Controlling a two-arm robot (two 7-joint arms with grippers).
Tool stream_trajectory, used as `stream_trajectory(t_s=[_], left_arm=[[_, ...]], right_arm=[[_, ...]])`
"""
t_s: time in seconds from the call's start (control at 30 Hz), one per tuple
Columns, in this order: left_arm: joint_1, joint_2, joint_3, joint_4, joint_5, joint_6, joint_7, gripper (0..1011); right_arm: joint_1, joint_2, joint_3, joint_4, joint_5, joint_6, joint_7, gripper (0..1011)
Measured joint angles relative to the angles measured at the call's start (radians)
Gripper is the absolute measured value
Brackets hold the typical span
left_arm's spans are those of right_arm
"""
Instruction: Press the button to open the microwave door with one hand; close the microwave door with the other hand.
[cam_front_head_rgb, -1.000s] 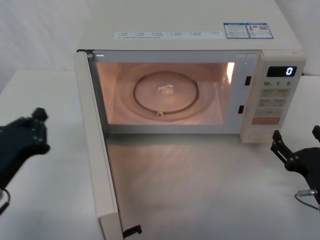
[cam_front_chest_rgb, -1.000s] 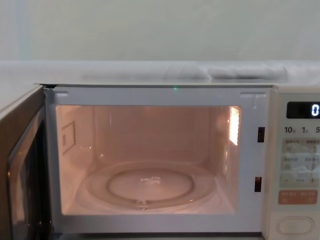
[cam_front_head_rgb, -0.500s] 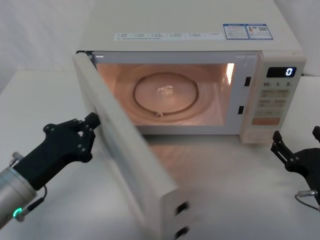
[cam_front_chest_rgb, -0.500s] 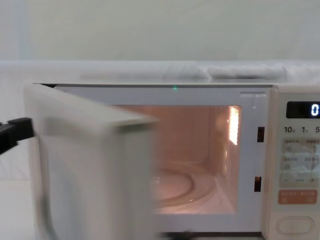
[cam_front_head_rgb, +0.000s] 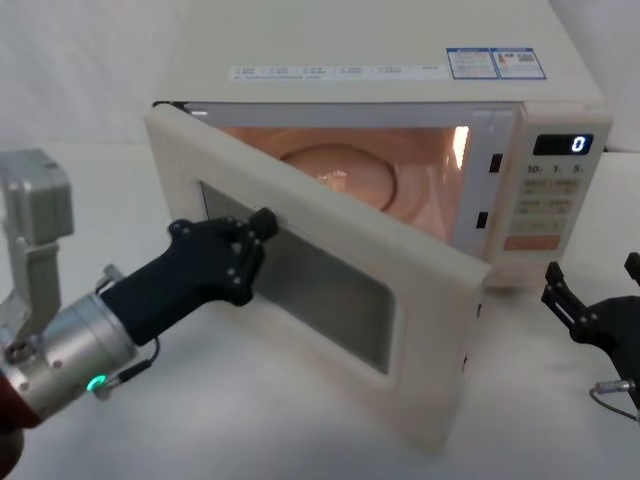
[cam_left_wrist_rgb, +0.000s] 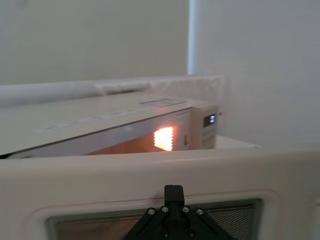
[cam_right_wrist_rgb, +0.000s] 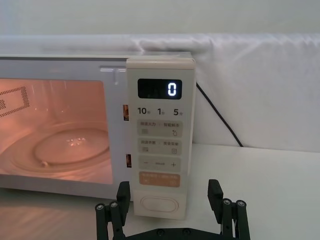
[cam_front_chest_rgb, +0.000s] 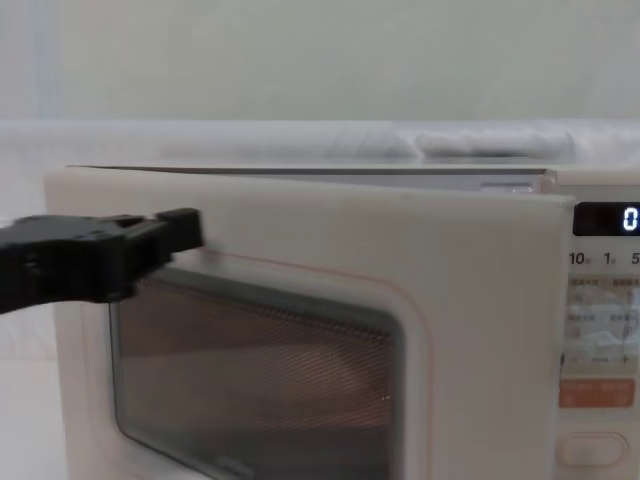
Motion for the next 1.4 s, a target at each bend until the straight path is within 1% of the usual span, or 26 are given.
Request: stream_trajectory(t_s=[0.03, 0.07, 0.17, 0.2, 0.27, 0.3, 0.37, 0.4, 0.5, 0.6, 0.7, 0.8, 0.83, 0.93, 1.1, 1.13, 1.2, 1.27, 1.3, 1.4], left_arm=[[-0.011, 0.001, 0.010, 0.005, -0.002, 0.002, -0.003, 0], [-0.030, 0.003, 0.029, 0.016, -0.004, 0.006, -0.011, 0], [-0.057, 0.005, 0.054, 0.032, -0.005, 0.010, -0.019, 0], [-0.076, 0.005, 0.074, 0.044, -0.005, 0.015, -0.023, 0], [-0.091, 0.004, 0.089, 0.053, -0.006, 0.018, -0.025, 0], [-0.106, 0.002, 0.108, 0.061, -0.007, 0.022, -0.028, 0], [-0.118, 0.001, 0.122, 0.066, -0.008, 0.025, -0.031, 0], [-0.128, 0.001, 0.138, 0.069, -0.009, 0.030, -0.034, 0], [-0.139, 0.003, 0.158, 0.070, -0.011, 0.035, -0.038, 0], [-0.156, 0.005, 0.192, 0.070, -0.016, 0.041, -0.046, 0], [-0.172, 0.005, 0.214, 0.072, -0.019, 0.042, -0.053, 0], [-0.194, 0.002, 0.240, 0.083, -0.025, 0.046, -0.063, 0], [-0.208, -0.001, 0.255, 0.092, -0.027, 0.048, -0.067, 0], [-0.240, -0.007, 0.281, 0.116, -0.028, 0.051, -0.074, 0], [-0.288, -0.017, 0.315, 0.155, -0.026, 0.052, -0.077, 0], [-0.305, -0.021, 0.324, 0.169, -0.023, 0.052, -0.076, 0], [-0.319, -0.026, 0.331, 0.180, -0.021, 0.052, -0.073, 0], [-0.344, -0.038, 0.342, 0.202, -0.018, 0.048, -0.054, 0], [-0.344, -0.038, 0.342, 0.202, -0.018, 0.048, -0.054, 0], [-0.362, -0.054, 0.347, 0.222, -0.023, 0.045, -0.034, 0]], right_arm=[[0.000, 0.000, 0.000, 0.000, 0.000, 0.000, 0.000, 1002], [0.000, 0.000, 0.000, 0.000, 0.000, 0.000, 0.000, 1002], [0.000, 0.000, 0.000, 0.000, 0.000, 0.000, 0.000, 1002], [0.000, 0.000, 0.000, 0.000, 0.000, 0.000, 0.000, 1002], [0.000, 0.000, 0.000, 0.000, 0.000, 0.000, 0.000, 1002], [0.000, 0.000, 0.000, 0.000, 0.000, 0.000, 0.000, 1002], [0.000, 0.000, 0.000, 0.000, 0.000, 0.000, 0.000, 1002], [0.000, 0.000, 0.000, 0.000, 0.000, 0.000, 0.000, 1002], [0.000, 0.000, 0.000, 0.000, 0.000, 0.000, 0.000, 1002], [0.000, 0.000, 0.000, 0.000, 0.000, 0.000, 0.000, 1002], [0.000, 0.000, 0.000, 0.000, 0.000, 0.000, 0.000, 1002], [0.000, 0.000, 0.000, 0.000, 0.000, 0.000, 0.000, 1002], [0.000, 0.000, 0.000, 0.000, 0.000, 0.000, 0.000, 1002], [0.000, 0.000, 0.000, 0.000, 0.000, 0.000, 0.000, 1002], [0.000, 0.000, 0.000, 0.000, 0.000, 0.000, 0.000, 1002], [0.000, 0.000, 0.000, 0.000, 0.000, 0.000, 0.000, 1002], [0.000, 0.000, 0.000, 0.000, 0.000, 0.000, 0.000, 1002], [0.000, 0.000, 0.000, 0.000, 0.000, 0.000, 0.000, 1002], [0.000, 0.000, 0.000, 0.000, 0.000, 0.000, 0.000, 1002], [0.000, 0.000, 0.000, 0.000, 0.000, 0.000, 0.000, 1002]])
